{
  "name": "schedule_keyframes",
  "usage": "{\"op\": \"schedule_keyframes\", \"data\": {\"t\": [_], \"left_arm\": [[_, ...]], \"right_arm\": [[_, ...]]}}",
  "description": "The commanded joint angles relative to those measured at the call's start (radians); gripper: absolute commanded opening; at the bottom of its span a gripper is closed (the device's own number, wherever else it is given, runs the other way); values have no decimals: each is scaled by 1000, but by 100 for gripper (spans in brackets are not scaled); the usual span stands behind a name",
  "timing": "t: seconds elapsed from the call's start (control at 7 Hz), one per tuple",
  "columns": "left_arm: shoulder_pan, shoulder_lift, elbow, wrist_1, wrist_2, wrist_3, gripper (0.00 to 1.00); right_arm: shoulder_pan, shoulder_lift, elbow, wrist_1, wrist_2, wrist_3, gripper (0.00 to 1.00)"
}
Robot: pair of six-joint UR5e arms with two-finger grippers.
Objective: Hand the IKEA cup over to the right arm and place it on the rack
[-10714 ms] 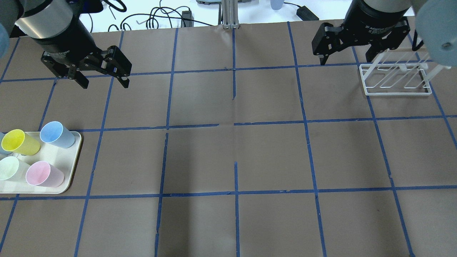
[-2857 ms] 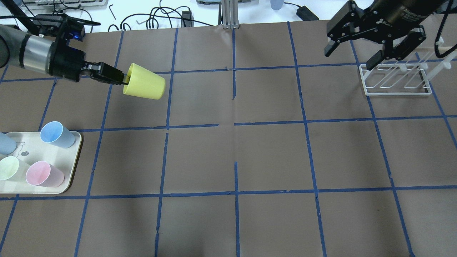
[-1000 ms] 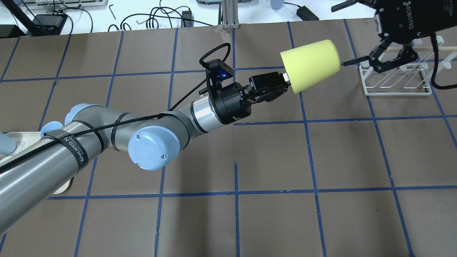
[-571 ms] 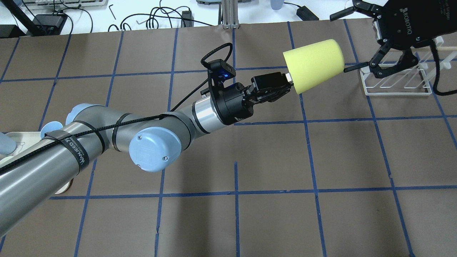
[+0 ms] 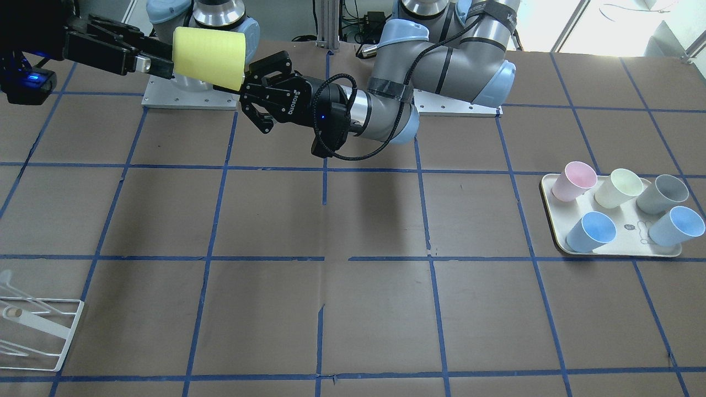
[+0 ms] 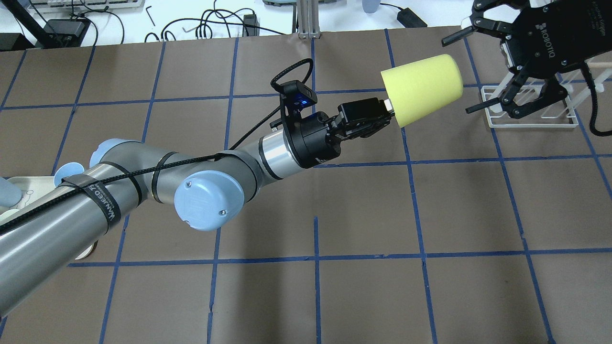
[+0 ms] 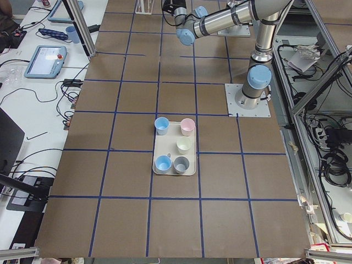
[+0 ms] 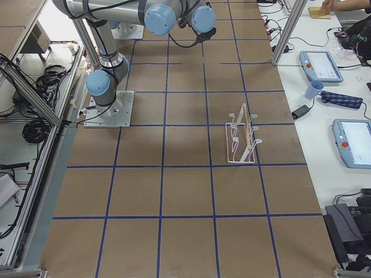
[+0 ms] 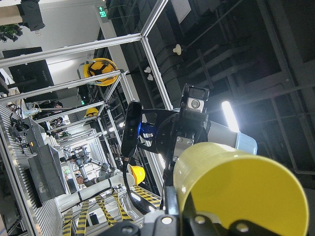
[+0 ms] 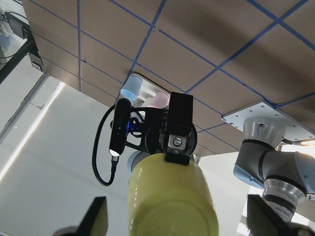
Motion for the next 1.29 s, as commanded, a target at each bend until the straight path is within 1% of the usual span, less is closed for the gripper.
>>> {"op": "schedule_keyframes", "data": {"t": [0.0, 0.43, 0.57, 0.71, 0.86, 1.0, 1.14], "left_arm": [[-1, 0, 2, 0, 0, 0, 0], [-1, -2, 5, 0, 2, 0, 0], [-1, -2, 5, -2, 2, 0, 0], [-1, 0, 5, -2, 2, 0, 0], [-1, 0, 5, -2, 2, 0, 0], [-1, 0, 5, -2, 2, 0, 0], [-1, -3, 5, -2, 14, -3, 2]], "right_arm": [[4, -5, -2, 10, -2, 0, 100], [48, -2, -4, 1, 7, -1, 100], [49, -2, -8, -3, 7, 0, 97], [49, 0, -11, -3, 7, 2, 89], [49, -1, -11, -3, 7, 0, 65], [49, 2, -13, -3, 7, 2, 48], [49, 5, -14, -5, 7, 2, 44]]}}
